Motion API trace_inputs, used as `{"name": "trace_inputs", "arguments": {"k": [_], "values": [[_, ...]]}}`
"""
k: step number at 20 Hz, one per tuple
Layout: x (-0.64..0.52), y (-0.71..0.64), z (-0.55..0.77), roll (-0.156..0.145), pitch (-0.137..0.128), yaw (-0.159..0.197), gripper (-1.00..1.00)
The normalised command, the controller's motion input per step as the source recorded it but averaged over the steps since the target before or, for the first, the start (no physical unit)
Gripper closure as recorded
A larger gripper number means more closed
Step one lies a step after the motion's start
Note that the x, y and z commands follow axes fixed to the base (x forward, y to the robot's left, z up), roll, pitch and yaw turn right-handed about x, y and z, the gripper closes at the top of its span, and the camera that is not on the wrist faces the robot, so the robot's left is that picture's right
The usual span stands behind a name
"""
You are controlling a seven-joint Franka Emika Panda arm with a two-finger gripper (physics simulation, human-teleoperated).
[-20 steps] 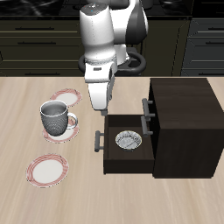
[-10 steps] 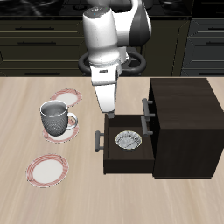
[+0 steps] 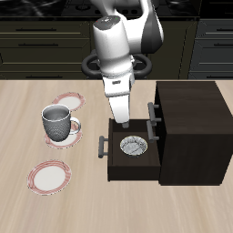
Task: Place the bowl on top of the cabinet
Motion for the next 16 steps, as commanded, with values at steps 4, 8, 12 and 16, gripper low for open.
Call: {"name": "trace_inputs", "arguments": {"k": [4,8,12,16], "values": [[-0.05,0.1,-0.2,0.011,0.031,0.023,-1.0],[-0.17,0.08,-0.19,0.002,0.029,-0.009,-1.0],[-0.27,-0.01,-0.32,0.012,0.024,0.037,-1.0],[-0.07,0.02,-0.21,-0.002,0.029,-0.003,-1.0]]}}
